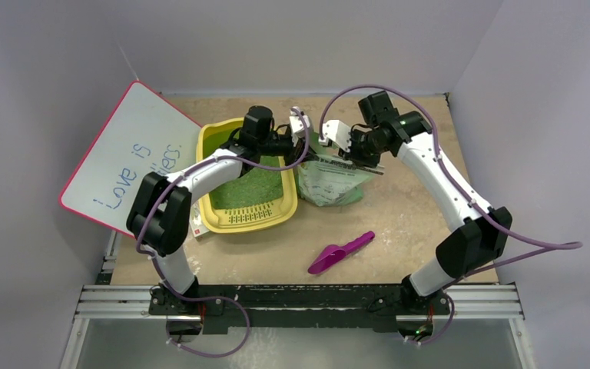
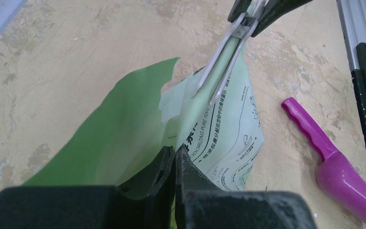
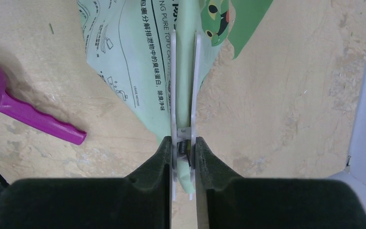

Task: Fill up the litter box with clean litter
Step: Clamp the cat litter bag at the center of the board, then reset both arms

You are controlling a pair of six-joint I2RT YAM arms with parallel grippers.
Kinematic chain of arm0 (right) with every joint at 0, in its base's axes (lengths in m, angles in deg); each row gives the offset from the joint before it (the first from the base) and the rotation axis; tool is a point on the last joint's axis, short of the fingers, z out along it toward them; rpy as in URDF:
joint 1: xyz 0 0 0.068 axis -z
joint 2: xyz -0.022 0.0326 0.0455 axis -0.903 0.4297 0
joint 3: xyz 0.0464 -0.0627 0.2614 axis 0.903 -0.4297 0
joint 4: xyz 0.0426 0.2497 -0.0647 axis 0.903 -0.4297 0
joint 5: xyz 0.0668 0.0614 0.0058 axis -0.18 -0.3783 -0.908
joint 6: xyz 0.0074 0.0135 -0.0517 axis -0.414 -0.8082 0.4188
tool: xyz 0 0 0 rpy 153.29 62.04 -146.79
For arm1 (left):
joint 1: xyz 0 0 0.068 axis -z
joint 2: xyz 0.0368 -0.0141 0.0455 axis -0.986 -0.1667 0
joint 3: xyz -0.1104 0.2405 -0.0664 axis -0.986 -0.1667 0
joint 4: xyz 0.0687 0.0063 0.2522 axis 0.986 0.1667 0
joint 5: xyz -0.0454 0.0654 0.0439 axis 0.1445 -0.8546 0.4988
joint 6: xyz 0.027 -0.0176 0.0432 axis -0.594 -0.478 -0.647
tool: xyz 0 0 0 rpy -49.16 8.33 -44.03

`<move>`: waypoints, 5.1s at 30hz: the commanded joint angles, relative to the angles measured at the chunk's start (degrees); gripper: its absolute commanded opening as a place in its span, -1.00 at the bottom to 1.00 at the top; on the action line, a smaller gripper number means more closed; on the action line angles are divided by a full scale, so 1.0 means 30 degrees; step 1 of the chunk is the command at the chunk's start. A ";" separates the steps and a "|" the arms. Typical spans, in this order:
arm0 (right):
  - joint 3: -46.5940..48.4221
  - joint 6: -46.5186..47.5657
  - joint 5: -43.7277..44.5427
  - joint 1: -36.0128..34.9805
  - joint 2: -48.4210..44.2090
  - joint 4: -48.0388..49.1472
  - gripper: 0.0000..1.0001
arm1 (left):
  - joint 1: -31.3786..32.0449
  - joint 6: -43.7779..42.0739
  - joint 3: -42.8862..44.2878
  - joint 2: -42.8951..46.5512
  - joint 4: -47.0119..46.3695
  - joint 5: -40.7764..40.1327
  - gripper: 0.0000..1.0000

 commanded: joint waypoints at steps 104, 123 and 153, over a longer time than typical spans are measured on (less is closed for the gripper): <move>-0.5447 -0.2411 -0.6022 0.1287 -0.5840 0.8889 0.24 | -0.0030 0.6012 -0.0851 0.1620 -0.7096 -0.0066 -0.49; -1.0845 -1.4365 0.2016 0.1293 -1.1753 2.0157 0.98 | -0.0039 0.8590 -0.2862 0.6189 -0.7183 -0.9255 0.43; -0.8766 -2.2029 -0.3613 1.1664 -1.0065 1.4476 0.98 | -0.7685 1.5387 -0.1955 1.3997 1.0655 -2.9876 0.70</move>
